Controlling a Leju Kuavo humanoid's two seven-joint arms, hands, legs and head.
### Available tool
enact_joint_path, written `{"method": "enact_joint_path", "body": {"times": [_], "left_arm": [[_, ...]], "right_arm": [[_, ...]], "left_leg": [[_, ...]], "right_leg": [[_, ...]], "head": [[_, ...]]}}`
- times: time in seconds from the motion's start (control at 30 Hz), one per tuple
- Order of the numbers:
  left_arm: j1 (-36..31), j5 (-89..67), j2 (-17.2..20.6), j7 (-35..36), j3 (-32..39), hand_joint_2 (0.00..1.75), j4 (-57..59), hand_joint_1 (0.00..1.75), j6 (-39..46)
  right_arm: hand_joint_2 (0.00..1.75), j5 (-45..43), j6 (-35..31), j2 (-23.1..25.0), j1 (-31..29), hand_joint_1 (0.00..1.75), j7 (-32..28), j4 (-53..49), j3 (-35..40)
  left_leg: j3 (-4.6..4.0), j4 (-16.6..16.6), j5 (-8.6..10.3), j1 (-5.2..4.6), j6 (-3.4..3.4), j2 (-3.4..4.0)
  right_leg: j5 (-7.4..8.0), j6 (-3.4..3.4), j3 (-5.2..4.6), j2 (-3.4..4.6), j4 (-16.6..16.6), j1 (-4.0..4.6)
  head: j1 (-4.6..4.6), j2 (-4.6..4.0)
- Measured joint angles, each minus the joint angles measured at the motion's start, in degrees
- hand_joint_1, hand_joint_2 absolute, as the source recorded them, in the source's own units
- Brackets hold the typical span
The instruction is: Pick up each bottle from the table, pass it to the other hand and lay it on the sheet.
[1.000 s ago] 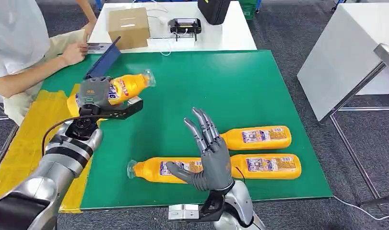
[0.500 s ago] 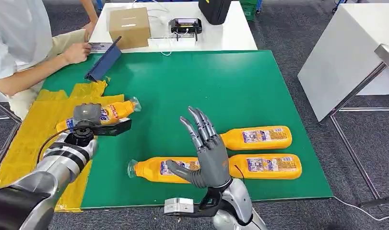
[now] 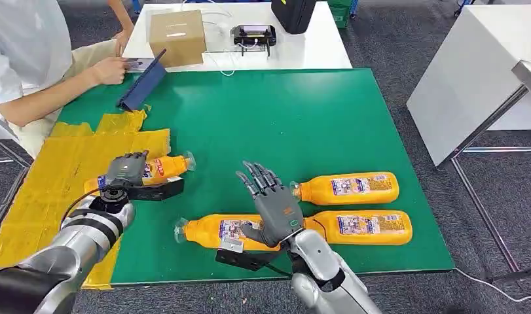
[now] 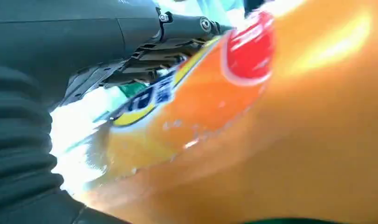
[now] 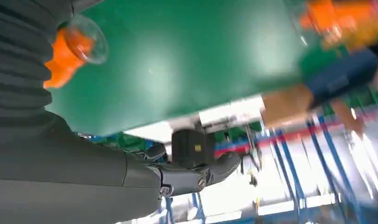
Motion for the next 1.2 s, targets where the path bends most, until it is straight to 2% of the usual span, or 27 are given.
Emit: {"method": "enact_joint_path", "body": {"times": [0.1, 0.33, 0.43, 0.57, 0.77, 1.0, 1.1, 1.2], "left_arm": [[0.74, 2.92, -0.48, -3.37, 1.15, 1.75, -0.48, 0.00, 2.34], [5.21, 13.46, -2.42, -17.35, 5.99, 1.75, -8.30, 0.00, 24.21], [7.31, 15.17, -2.93, -19.28, 6.75, 1.75, -11.59, 0.00, 25.36], [12.69, 22.96, -4.61, -29.45, 9.72, 1.75, -21.84, 0.00, 29.27], [16.81, 24.80, -6.64, -31.90, 11.45, 1.75, -30.68, 0.00, 29.40], [22.08, 29.68, -9.44, -38.05, 11.60, 1.75, -41.84, 0.00, 29.40], [24.59, 30.23, -10.82, -40.24, 11.60, 1.75, -46.90, 0.00, 29.40], [26.86, 30.42, -11.43, -40.13, 11.60, 1.75, -50.60, 0.00, 29.40]], "right_arm": [[1.75, -0.02, 2.07, -0.37, -1.09, 0.00, 0.78, 2.61, 0.17], [1.75, 0.37, 3.51, -1.38, -1.71, 0.00, 2.71, 5.87, 0.31], [1.75, 0.37, 3.69, -1.70, -1.85, 0.00, 2.73, 6.25, 0.46], [1.75, -1.83, 4.37, -1.86, -2.08, 0.00, 1.59, 7.38, 0.85], [1.75, -3.51, 4.78, -1.86, -2.39, 0.00, 0.13, 8.89, 1.66], [1.75, -12.48, 5.22, -1.81, -2.10, 0.00, -5.58, 11.25, 2.80], [1.75, -15.28, 3.00, -1.70, -1.55, 0.00, -8.02, 11.01, 3.06], [1.75, -11.60, -1.52, -1.66, -0.36, 0.00, -6.75, 8.65, 3.06]], "left_leg": [[0.00, 0.01, 0.00, -0.01, 0.00, 0.00], [0.01, 0.01, -0.04, -0.02, 0.00, -0.07], [0.01, 0.00, -0.03, -0.02, 0.00, -0.08], [0.11, 0.00, -0.05, -0.02, 0.00, 0.09], [0.15, 0.00, -0.04, -0.02, 0.00, 0.07], [0.10, 0.01, -0.01, -0.04, 0.04, -0.02], [0.09, 0.01, -0.03, -0.05, 0.04, -0.03], [0.05, 0.00, -0.08, -0.04, 0.01, -0.04]], "right_leg": [[0.00, 0.00, 0.00, 0.00, 0.00, -0.01], [-0.01, 0.00, 0.00, -0.01, -0.01, -0.01], [-0.03, -0.01, 0.01, -0.03, -0.02, -0.01], [-0.02, -0.01, 0.03, 0.02, -0.04, -0.01], [-0.01, -0.01, 0.09, 0.02, -0.04, -0.01], [0.03, 0.01, 0.08, 0.00, -0.03, -0.02], [0.00, 0.02, 0.08, -0.03, -0.03, -0.03], [-0.01, 0.02, 0.03, -0.01, -0.04, -0.02]], "head": [[0.04, 0.00], [0.00, 0.00], [0.04, 0.00], [0.00, 0.00], [0.02, 0.00], [0.02, 0.00], [0.02, 0.00], [0.02, 0.00]]}}
